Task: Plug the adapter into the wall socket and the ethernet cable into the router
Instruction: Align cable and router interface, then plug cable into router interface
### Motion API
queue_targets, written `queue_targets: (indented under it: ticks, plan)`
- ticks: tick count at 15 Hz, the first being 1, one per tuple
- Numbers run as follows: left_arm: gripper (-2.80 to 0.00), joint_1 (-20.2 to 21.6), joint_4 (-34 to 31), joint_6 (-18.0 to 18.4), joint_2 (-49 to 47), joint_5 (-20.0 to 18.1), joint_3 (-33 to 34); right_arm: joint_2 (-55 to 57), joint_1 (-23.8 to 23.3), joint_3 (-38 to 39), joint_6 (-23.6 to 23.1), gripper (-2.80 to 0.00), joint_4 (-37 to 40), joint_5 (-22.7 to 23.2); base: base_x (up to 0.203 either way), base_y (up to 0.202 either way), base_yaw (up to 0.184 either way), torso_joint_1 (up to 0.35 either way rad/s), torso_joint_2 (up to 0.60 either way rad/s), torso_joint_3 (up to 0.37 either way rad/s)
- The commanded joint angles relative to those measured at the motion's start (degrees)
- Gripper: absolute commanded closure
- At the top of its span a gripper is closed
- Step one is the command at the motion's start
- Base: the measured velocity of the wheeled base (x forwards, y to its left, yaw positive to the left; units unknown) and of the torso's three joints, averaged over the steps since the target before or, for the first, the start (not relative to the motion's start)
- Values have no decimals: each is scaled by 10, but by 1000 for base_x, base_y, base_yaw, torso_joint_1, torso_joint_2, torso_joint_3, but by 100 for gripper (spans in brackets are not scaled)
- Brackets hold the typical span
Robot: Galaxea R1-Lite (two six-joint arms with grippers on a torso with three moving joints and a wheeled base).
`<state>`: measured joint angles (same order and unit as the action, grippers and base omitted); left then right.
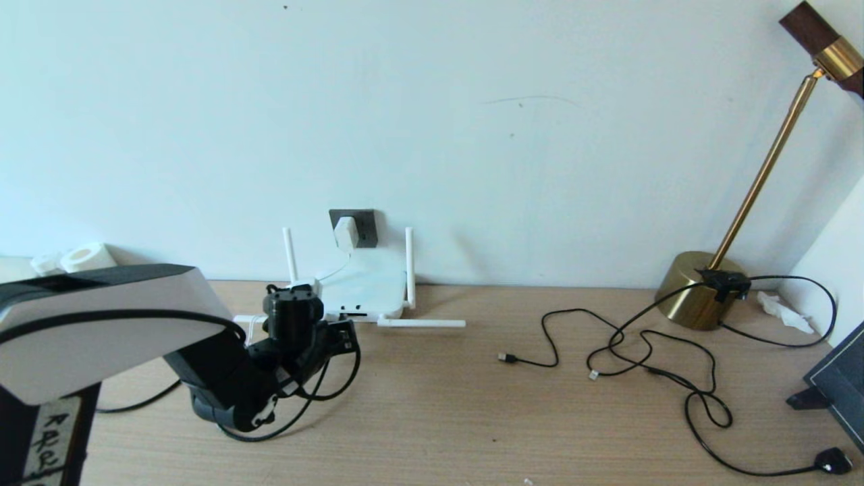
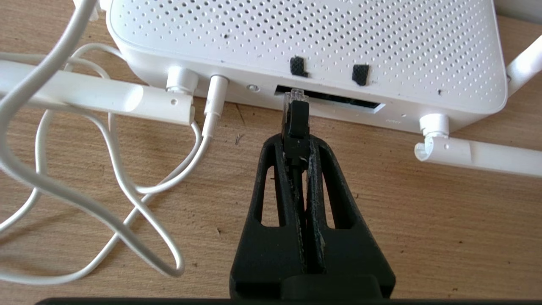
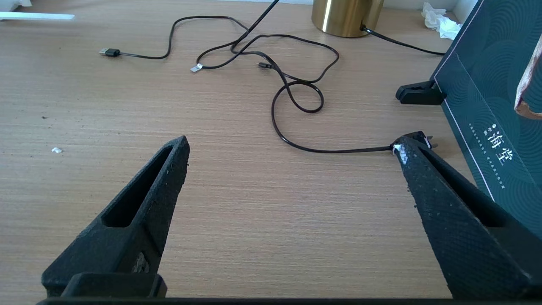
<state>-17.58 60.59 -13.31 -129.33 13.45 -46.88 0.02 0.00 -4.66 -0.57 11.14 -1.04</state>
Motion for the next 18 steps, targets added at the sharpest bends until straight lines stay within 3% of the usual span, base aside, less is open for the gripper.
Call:
queue_targets:
  ticks: [1,18]
  plan:
    - [0,0,3,0,-1,1,-3,1,0,0,0,-280,0,0,0,0,0,0,0,0]
    - [0,1,3,0,1,1,-4,0,0,0,0,-280,0,0,0,0,0,0,0,0]
